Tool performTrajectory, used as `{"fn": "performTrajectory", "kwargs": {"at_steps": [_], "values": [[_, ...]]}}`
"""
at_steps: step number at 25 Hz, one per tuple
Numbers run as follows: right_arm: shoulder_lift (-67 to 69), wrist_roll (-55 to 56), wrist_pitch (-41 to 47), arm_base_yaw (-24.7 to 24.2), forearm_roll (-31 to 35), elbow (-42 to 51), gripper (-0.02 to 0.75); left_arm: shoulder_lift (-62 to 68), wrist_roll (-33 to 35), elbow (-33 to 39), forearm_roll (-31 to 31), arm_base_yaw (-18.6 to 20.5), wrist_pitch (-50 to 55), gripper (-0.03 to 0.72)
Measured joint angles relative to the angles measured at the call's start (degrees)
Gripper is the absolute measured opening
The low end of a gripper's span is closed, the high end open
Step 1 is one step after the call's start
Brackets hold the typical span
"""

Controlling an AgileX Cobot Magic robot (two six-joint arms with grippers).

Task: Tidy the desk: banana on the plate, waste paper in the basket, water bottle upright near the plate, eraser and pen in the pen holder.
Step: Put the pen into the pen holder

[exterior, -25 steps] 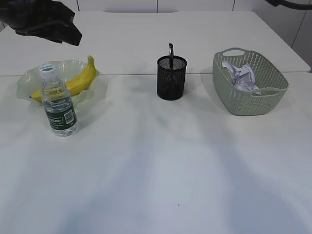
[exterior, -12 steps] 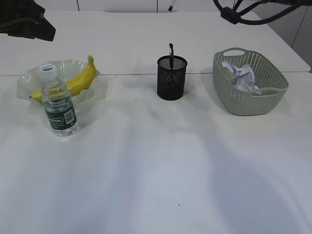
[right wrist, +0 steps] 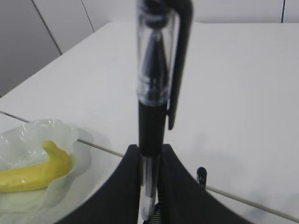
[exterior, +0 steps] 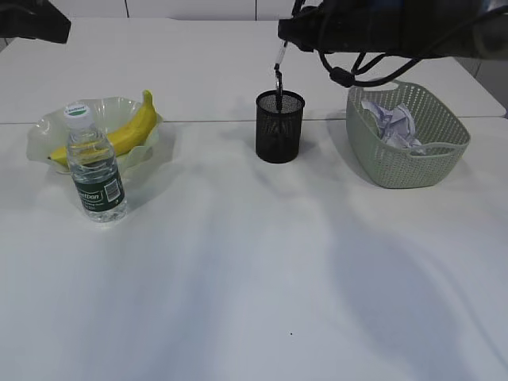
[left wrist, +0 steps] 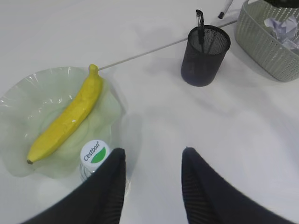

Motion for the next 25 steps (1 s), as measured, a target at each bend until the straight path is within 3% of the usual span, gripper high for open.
{"fn": "performTrajectory", "kwargs": {"at_steps": [11, 25], "values": [[4.24, 0.0, -0.02, 0.0, -9.25, -1.46, 0.053, 0.0, 0.0, 0.0, 0.5, 0.1, 1.13, 0.289], [8.82, -1.27, -0.02, 0.0, -10.09, -1.46, 0.053, 0.0, 0.0, 0.0, 0.62, 0.1, 1.13, 0.289]]}}
